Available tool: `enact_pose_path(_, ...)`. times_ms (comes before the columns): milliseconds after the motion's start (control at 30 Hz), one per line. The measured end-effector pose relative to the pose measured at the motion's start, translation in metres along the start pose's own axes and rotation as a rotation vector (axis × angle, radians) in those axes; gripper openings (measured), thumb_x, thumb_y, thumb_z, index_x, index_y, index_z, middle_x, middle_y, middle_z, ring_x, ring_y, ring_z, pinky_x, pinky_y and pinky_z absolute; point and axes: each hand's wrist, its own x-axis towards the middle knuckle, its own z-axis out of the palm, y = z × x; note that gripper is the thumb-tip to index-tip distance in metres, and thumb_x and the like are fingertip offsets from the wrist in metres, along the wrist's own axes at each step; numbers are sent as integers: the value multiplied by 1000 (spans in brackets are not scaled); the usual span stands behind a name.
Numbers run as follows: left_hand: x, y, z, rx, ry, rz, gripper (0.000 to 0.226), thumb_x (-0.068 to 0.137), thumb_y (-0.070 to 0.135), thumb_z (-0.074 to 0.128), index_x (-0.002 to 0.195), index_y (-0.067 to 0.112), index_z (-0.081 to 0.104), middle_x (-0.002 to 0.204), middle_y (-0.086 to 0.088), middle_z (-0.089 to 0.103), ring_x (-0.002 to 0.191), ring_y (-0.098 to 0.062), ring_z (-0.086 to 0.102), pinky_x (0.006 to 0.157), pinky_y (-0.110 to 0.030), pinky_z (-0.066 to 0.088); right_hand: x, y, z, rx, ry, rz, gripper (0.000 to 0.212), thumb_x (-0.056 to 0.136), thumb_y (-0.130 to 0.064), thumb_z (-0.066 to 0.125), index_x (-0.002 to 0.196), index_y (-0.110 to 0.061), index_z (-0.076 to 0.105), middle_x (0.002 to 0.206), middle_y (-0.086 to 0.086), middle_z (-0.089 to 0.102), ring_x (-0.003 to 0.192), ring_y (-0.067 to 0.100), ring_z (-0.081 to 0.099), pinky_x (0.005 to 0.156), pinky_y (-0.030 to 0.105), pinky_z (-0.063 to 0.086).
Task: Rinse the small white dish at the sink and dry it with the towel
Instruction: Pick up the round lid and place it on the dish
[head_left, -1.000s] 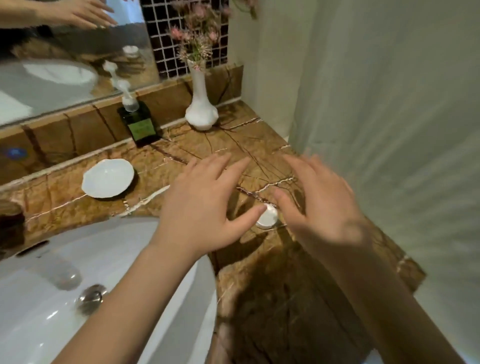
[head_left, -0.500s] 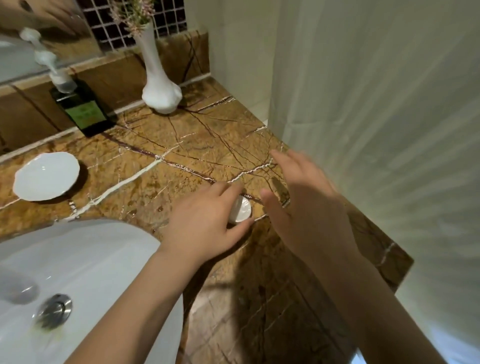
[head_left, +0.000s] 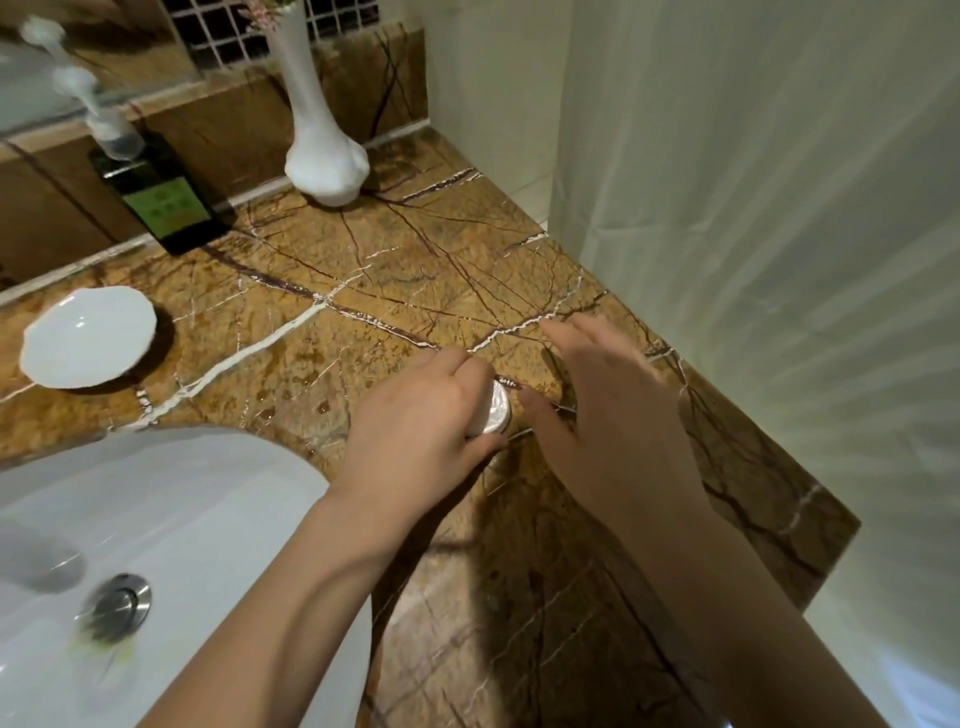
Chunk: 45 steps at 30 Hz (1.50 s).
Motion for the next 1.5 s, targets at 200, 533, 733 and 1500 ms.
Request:
enact_pose_path(200,-16,-15,-17,-33,47,-63,52,65,43,78,106,16,59,98,-3,64,86,-27,59,53,-34,49,3,-3,11,49,-53,-30,49,85,-37,59,129,-18,48,124,3,58,113,19,53,90,39,51)
enact_pose_path(533,-43,-46,-28,-64,81,-214,58,66,35,81,115,16,58,112,-7,57,89,-31,59,56,-36,51,18,-29,40,-56,-143,-88,38,78,-32,67,114,-21,60,96,1,51,86,14,45,72,20,38)
enact_pose_path(733,-42,-47,-24,-88,132,-269,59,66,33,82,117,14,59,110,-8,56,89,-30,57,58,-33,45,24,-27,41,-79,-174,-135,28,77,-35,62,102,-23,61,88,-2,45,85,16,50,71,21,33)
enact_pose_path(1500,-68,-190,-64,-42,353,-721,44,69,38,76,101,11,65,99,-9,58,87,-30,56,56,-37,47,87,-165,45,103,35,-553,15,65,-6,70,80,-4,69,74,11,62,64,28,56,55,34,51)
